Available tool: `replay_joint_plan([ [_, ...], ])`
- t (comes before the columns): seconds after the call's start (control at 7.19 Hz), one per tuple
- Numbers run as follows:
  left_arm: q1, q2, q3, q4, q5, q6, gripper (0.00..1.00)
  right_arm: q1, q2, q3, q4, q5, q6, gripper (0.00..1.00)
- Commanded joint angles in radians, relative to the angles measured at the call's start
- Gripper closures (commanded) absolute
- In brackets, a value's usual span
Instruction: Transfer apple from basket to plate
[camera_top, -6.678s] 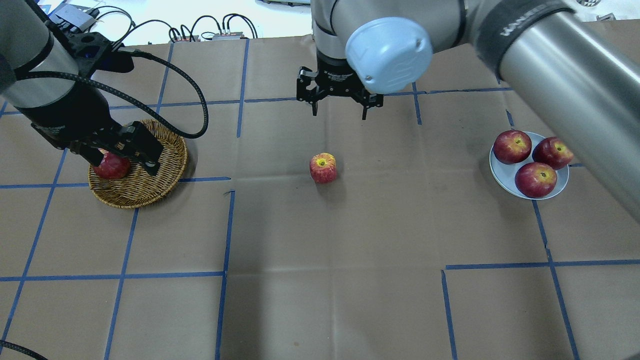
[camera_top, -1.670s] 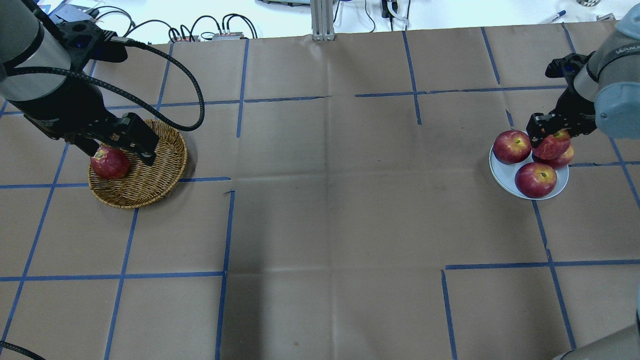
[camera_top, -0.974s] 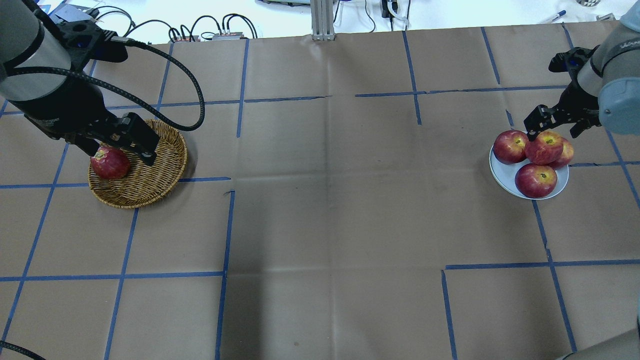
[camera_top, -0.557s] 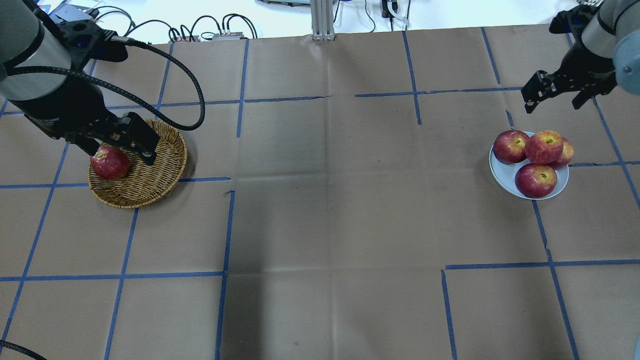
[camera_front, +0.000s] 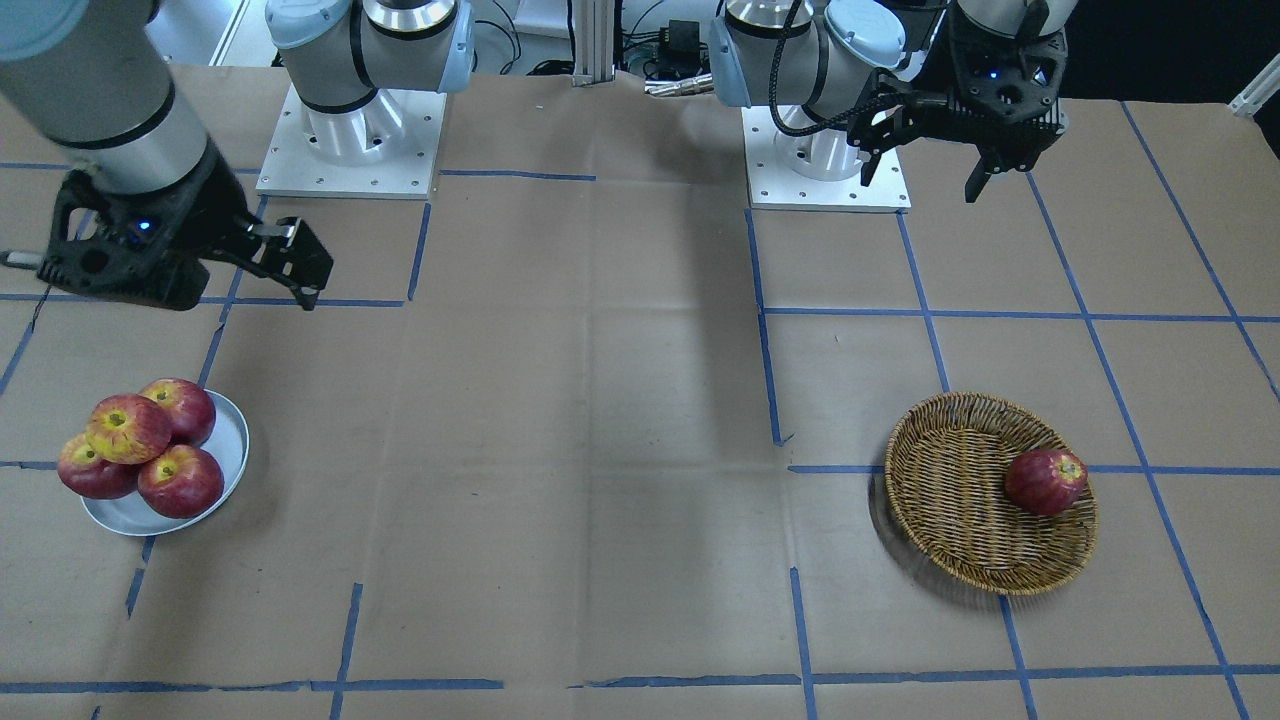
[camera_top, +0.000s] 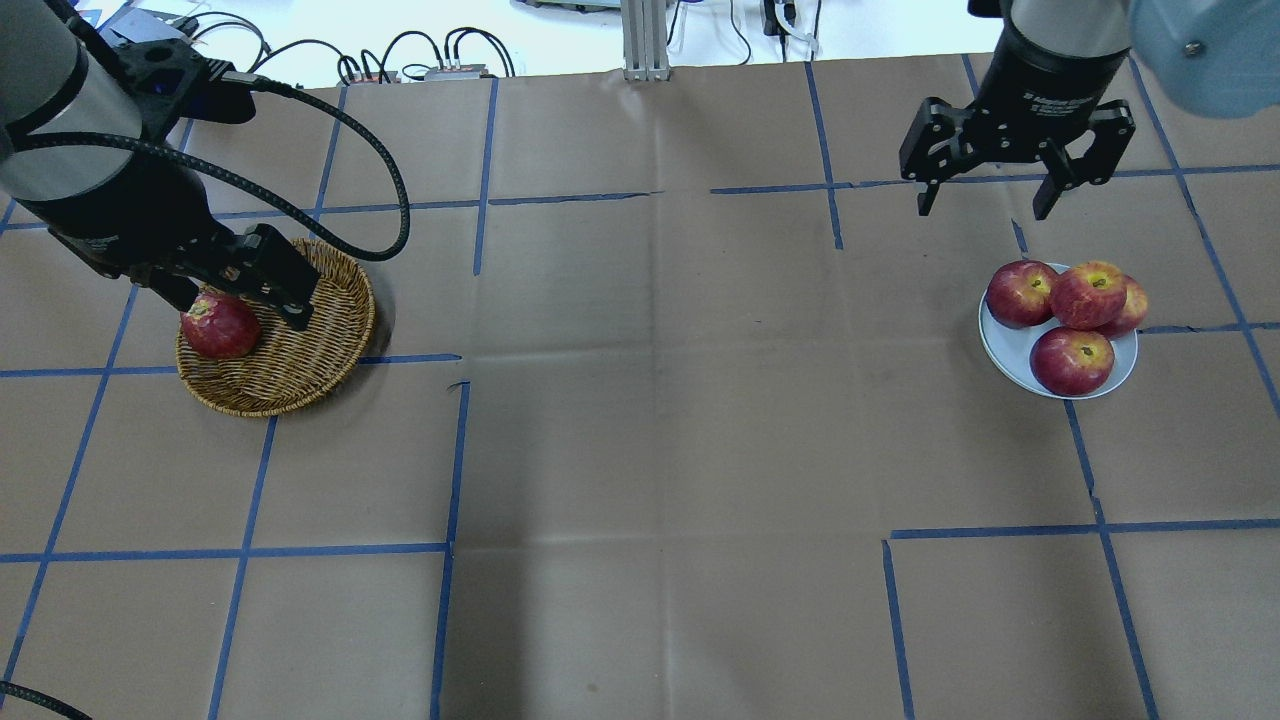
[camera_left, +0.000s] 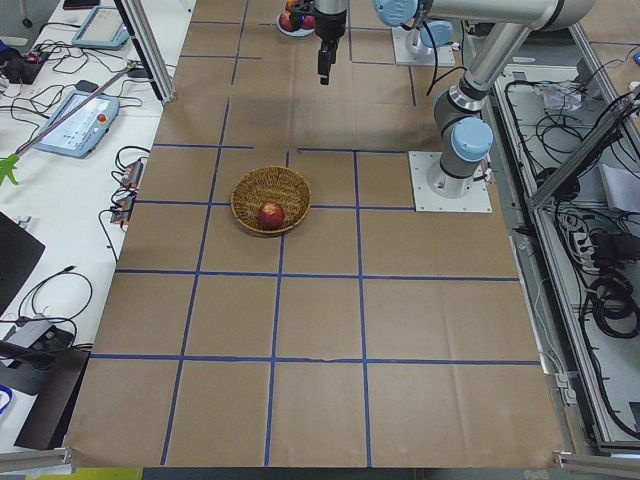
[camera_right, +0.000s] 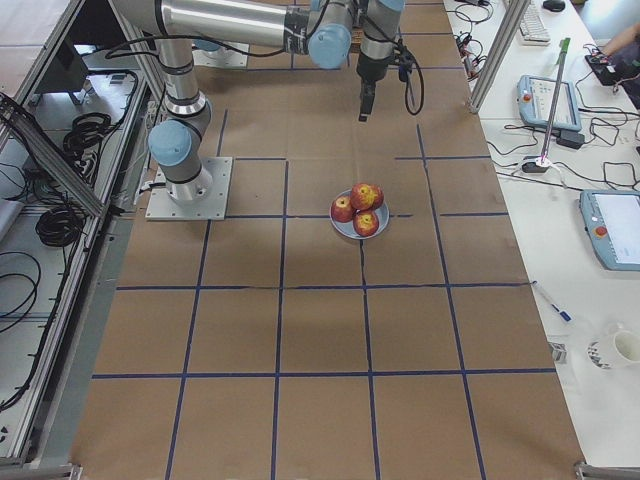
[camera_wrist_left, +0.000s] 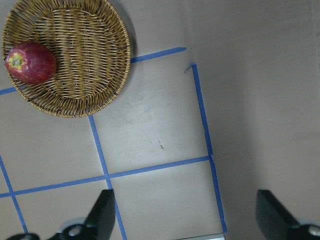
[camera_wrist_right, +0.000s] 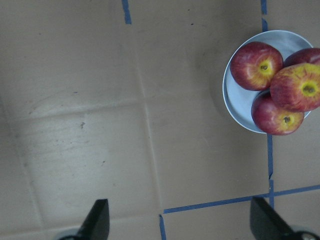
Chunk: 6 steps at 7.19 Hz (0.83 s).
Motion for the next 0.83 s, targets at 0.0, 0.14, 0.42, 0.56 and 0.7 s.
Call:
replay_joint_plan([
  [0.0, 0.000, -0.002, 0.004, 0.000, 0.000, 0.000, 0.01, 0.039, -0.012, 0.004, 0.020, 0.003, -0.038, 0.00],
  [0.14, 0.000, -0.002, 0.008, 0.000, 0.000, 0.000, 0.01, 0.037, -0.012, 0.004, 0.034, 0.003, -0.078, 0.00],
  [0.42, -0.001, -0.002, 0.010, 0.000, 0.002, -0.002, 0.01, 0.037, -0.030, 0.023, 0.035, 0.032, -0.089, 0.00],
  [0.56, -0.002, -0.002, 0.013, 0.000, 0.002, -0.003, 0.01, 0.034, -0.035, 0.029, 0.037, 0.034, -0.091, 0.00],
  [0.7, -0.002, -0.003, 0.013, 0.000, 0.002, -0.003, 0.01, 0.034, -0.036, 0.030, 0.035, 0.034, -0.089, 0.01],
])
